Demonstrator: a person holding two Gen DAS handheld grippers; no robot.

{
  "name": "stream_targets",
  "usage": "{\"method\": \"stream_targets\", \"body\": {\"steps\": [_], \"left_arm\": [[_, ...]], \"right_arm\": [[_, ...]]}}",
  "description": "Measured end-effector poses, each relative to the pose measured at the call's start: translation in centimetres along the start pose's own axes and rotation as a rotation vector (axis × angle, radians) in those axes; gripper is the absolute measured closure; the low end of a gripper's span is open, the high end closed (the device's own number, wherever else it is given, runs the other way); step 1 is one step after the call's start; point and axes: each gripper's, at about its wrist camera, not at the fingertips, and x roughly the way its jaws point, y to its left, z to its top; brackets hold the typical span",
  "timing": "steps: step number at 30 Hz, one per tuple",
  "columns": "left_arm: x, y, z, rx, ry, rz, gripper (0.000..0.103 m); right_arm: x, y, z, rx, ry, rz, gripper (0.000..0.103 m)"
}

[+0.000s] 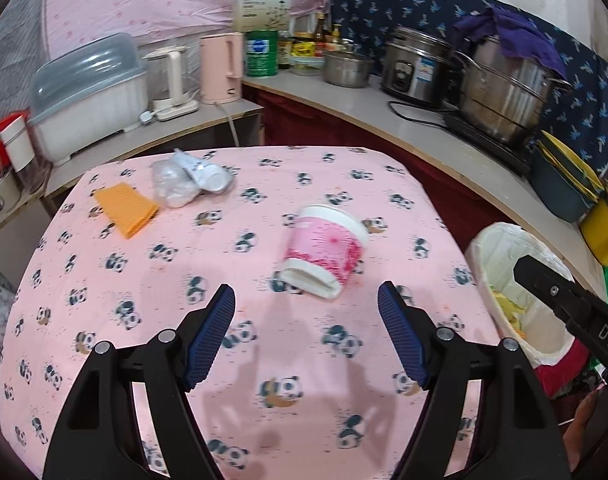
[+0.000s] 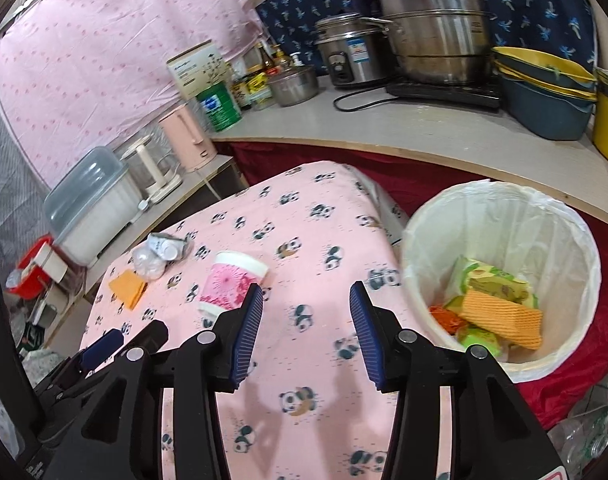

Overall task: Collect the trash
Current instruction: 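Move both open grippers back over the pink cup and second foam net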

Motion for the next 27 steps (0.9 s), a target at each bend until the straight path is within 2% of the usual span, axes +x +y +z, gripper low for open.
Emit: {"method": "stream_targets", "body": {"steps": [12, 21, 27], "left_arm": [[0.4, 8.4, -0.1, -0.116, 0.008, 0.096, 0.033], [2.1, 13.8, 0.0, -0.176, 0.028, 0.153, 0.033], [4.1, 17.5, 0.6, -0.224, 0.048, 0.195, 0.033]], "right_arm": [[4.2, 5.8, -1.4, -0.057, 0.081, 0.039, 0.044], [9.4, 8.5, -2.2, -0.043, 0.165, 0.041, 0.038], [13.1, 9.4, -2.1, -0.037, 0.21, 0.029, 0.038]]}}
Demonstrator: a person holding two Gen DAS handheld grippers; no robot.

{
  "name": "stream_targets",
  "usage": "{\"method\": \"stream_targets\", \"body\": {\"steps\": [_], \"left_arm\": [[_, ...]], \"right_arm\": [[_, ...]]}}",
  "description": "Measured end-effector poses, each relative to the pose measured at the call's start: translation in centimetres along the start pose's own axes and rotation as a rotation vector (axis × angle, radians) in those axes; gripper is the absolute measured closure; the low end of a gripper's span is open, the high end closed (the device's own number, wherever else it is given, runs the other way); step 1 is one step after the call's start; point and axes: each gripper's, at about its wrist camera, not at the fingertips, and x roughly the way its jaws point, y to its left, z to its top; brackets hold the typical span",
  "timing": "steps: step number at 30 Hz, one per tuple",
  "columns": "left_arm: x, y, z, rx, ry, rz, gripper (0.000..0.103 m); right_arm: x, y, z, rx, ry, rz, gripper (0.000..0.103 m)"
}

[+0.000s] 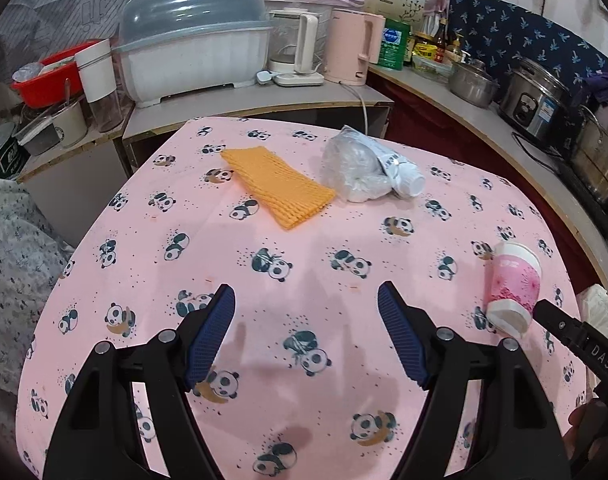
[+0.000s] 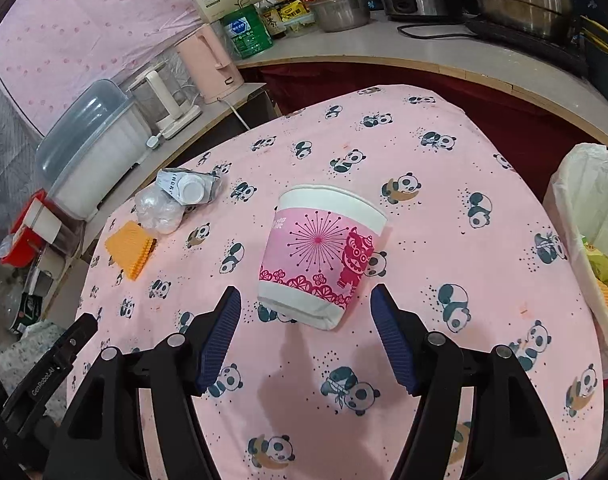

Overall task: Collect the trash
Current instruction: 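Grasp the pink paper cup with the right gripper while the left grasps the orange foam net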

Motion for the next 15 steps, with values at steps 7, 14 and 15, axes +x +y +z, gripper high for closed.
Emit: {"method": "stream_targets", "body": {"steps": [7, 14, 15], "left_arm": [[3.6, 2.9, 2.8, -0.048, 0.009, 0.034, 0.023], [8.4, 3.9, 5.4, -0.078, 0.046, 0.035, 0.022], [9.0, 3.9, 5.7, -0.081, 0.049, 0.037, 0.022]], "right_arm": [[3.3, -0.3, 1.2, 0.022, 0.027, -0.027, 0.037], [5.3, 0.0, 2.3, 0.022, 0.029, -0.03, 0.036], [5.5, 0.0, 2.4, 0.018, 0.027, -0.033, 0.036]]}}
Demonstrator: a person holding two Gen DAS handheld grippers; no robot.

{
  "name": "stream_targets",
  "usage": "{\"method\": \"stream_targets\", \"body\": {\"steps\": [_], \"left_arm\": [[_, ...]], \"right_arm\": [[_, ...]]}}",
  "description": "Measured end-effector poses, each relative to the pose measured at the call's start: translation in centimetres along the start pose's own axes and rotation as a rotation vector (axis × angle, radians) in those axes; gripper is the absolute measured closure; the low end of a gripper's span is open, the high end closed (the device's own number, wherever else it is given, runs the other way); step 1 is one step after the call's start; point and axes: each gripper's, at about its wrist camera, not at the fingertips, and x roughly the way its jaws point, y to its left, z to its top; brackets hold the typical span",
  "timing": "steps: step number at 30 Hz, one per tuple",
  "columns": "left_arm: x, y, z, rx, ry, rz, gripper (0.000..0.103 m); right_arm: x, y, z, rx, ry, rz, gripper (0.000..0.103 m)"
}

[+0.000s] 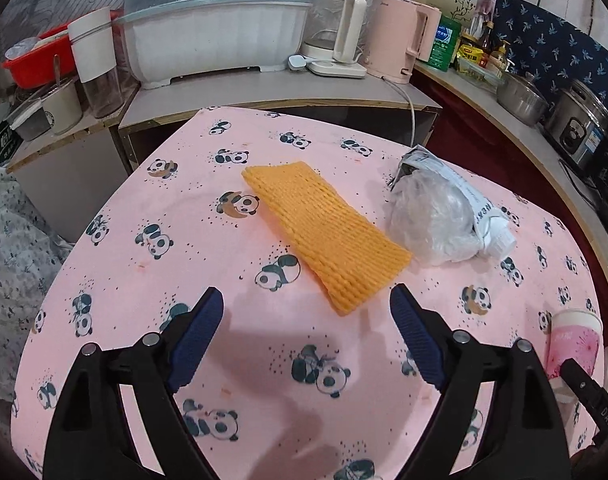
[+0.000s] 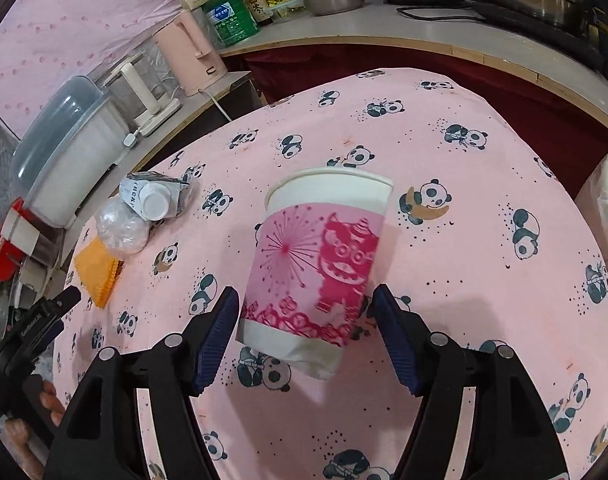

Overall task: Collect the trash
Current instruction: 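Grasp the pink paper cup with the right gripper while the left grasps the orange foam net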

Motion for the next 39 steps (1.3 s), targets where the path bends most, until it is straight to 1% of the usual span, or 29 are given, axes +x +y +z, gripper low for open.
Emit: {"method": "stream_targets", "body": {"steps": [6, 9, 10, 11, 12, 14, 15, 16, 17, 20, 29, 39], "left_arm": [[3.8, -0.5, 1.7, -0.013, 0.038, 0.003, 0.022], [5.1, -0.7, 1.9, -0.019, 0.062, -0.003, 0.026], [5.2, -0.9, 1.9, -0.015, 0.054, 0.001, 0.028], [5.2, -1.0, 2.0, -0.009, 0.046, -0.002, 0.037], [5.2, -1.2, 2.0, 0.0, 0.046, -0.012, 0.041], [5.0, -1.7, 2.1, 0.012, 0.044, -0.028, 0.06], [4.8, -2.0, 2.1, 0.019, 0.045, -0.033, 0.065], [4.6, -2.2, 2.0, 0.024, 0.043, -0.036, 0.075], [4.4, -2.3, 2.0, 0.027, 0.042, -0.037, 0.081], [3.5, -2.5, 1.6, 0.023, 0.037, -0.05, 0.089], [-1.8, -3.6, -0.6, 0.054, -0.004, -0.063, 0.091], [-7.9, -7.1, -4.2, 0.108, -0.029, -0.126, 0.091]], "right_arm": [[0.9, 0.4, 0.9, -0.005, -0.007, 0.012, 0.036], [1.4, 0.6, 1.2, -0.012, -0.007, 0.014, 0.041], [1.5, 0.6, 1.2, -0.013, -0.012, 0.018, 0.041], [1.5, 0.7, 1.1, -0.015, -0.018, 0.017, 0.042], [1.4, 0.8, 1.1, -0.021, -0.023, 0.016, 0.042], [1.4, 1.0, 1.1, -0.031, -0.029, 0.021, 0.042], [1.3, 1.1, 1.0, -0.033, -0.033, 0.025, 0.043], [1.2, 1.3, 1.0, -0.037, -0.037, 0.028, 0.043], [1.0, 1.4, 0.9, -0.039, -0.043, 0.031, 0.043], [0.2, 1.7, 0.8, -0.045, -0.058, 0.039, 0.043], [-3.4, 1.5, 0.4, -0.041, -0.099, 0.059, 0.044], [-8.5, -0.2, -1.0, -0.023, -0.148, 0.072, 0.044]]}}
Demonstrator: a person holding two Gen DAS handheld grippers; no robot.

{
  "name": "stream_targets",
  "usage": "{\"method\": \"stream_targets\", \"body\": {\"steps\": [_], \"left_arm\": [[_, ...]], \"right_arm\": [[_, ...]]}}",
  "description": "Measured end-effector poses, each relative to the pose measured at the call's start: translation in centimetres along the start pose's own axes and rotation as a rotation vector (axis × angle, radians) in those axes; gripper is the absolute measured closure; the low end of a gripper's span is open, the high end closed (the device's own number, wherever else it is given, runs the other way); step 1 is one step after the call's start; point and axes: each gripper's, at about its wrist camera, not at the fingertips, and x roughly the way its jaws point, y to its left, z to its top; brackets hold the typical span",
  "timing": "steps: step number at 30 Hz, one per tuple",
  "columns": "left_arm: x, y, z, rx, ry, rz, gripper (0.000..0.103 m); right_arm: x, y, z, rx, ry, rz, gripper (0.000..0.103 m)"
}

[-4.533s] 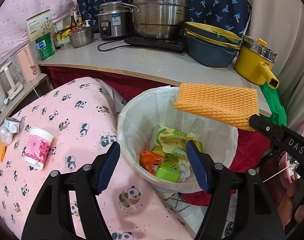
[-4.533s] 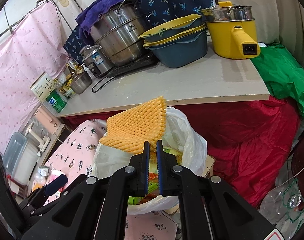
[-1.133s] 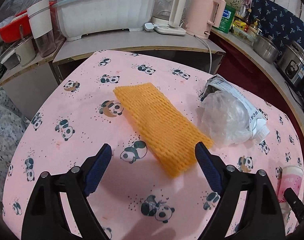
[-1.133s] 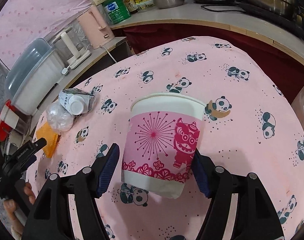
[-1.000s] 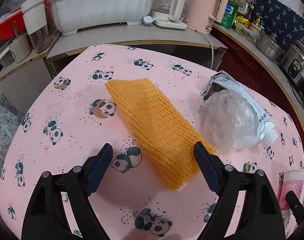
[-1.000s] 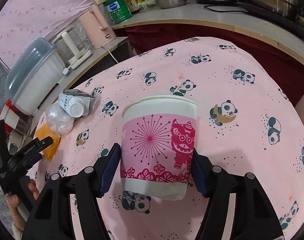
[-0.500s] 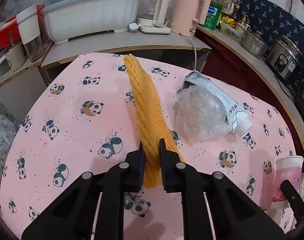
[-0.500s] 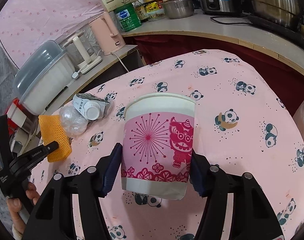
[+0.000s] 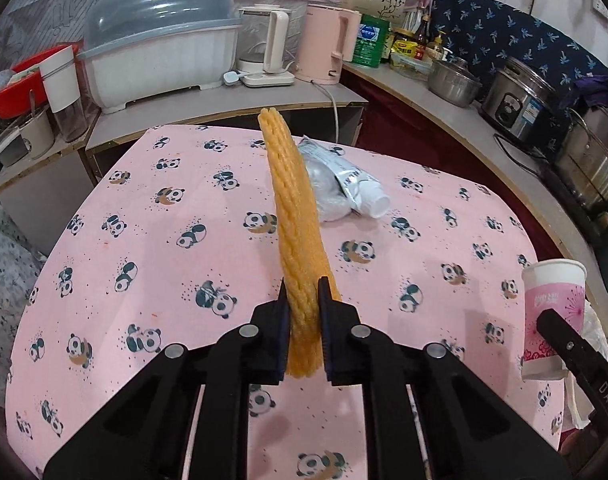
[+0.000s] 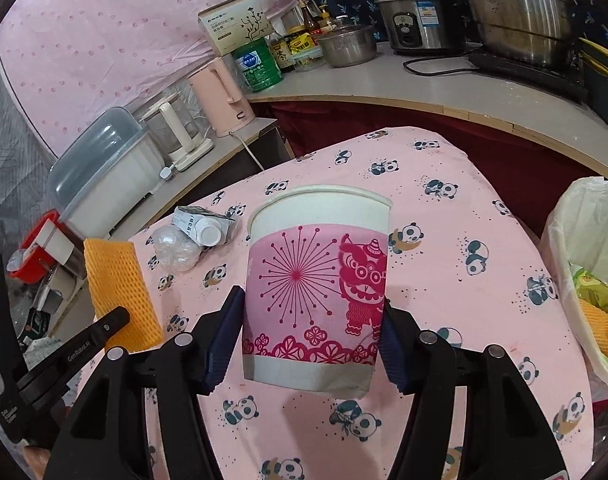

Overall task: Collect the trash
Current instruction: 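Grasp the pink paper cup with the right gripper while the left grasps the orange foam net, then carry the pink cup in the right gripper while the left carries the foam net over the bin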

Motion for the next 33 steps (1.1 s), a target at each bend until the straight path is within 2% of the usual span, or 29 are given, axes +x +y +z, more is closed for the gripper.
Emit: {"method": "stream_targets", "body": {"steps": [15, 33], "left_arm": [[-6.0, -7.8, -4.8, 0.129, -0.024, -0.064, 0.091], [-8.4, -17.8, -9.0, 0.301, -0.013, -0.156, 0.091]], "right_arm": [[-7.3, -3.6, -2.6, 0.017, -0.051, 0.015, 0.044], [-12.6, -11.2, -4.5, 0.096, -0.095, -0.056, 0.043]]}}
